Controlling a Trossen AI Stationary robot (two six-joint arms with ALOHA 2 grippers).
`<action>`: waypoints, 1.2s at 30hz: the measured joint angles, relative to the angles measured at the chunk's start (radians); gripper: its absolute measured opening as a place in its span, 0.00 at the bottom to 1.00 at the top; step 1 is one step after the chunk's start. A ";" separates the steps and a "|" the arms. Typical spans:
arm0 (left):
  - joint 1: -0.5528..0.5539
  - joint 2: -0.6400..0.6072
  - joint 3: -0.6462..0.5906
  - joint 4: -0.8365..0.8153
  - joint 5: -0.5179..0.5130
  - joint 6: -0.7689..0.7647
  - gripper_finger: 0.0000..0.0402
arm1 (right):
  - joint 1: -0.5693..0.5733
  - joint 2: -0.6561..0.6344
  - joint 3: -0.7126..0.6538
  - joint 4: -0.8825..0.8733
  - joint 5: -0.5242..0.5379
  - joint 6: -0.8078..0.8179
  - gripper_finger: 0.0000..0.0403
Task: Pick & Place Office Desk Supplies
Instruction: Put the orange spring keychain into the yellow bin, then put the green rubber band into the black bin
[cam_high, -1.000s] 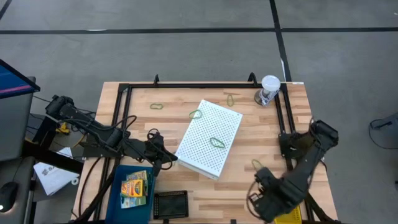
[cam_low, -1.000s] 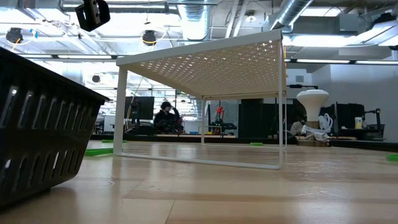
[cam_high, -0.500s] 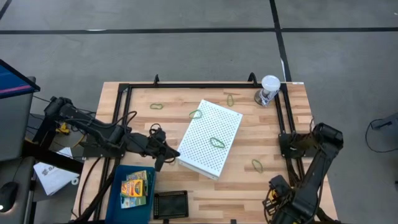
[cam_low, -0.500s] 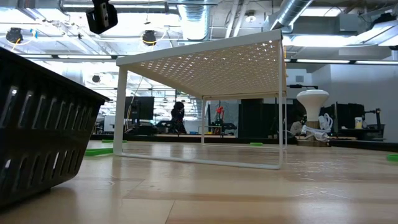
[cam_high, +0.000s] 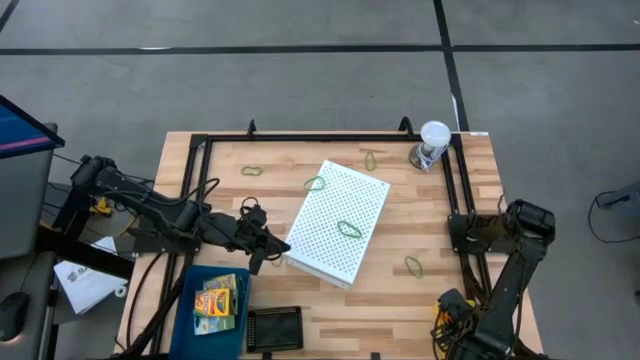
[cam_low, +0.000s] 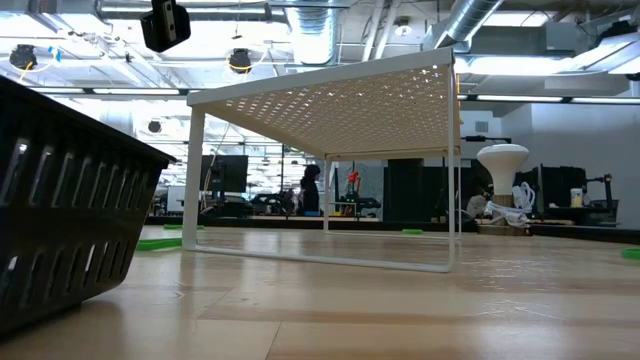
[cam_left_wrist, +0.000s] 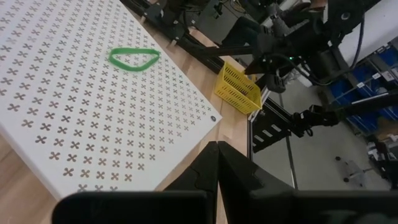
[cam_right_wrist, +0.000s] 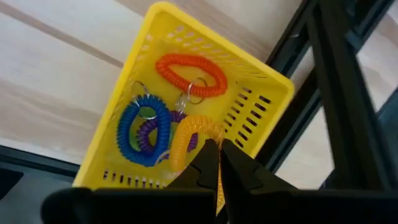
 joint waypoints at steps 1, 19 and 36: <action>0.002 0.000 0.000 0.000 0.000 0.000 0.00 | 0.004 0.000 -0.008 0.009 0.000 0.000 0.00; 0.032 0.000 0.000 -0.001 0.001 -0.002 0.00 | 0.022 0.000 -0.017 -0.024 -0.018 0.000 0.02; 0.053 0.000 0.000 -0.002 0.043 0.006 0.00 | -0.023 -0.085 -0.016 -0.028 0.146 -0.008 0.41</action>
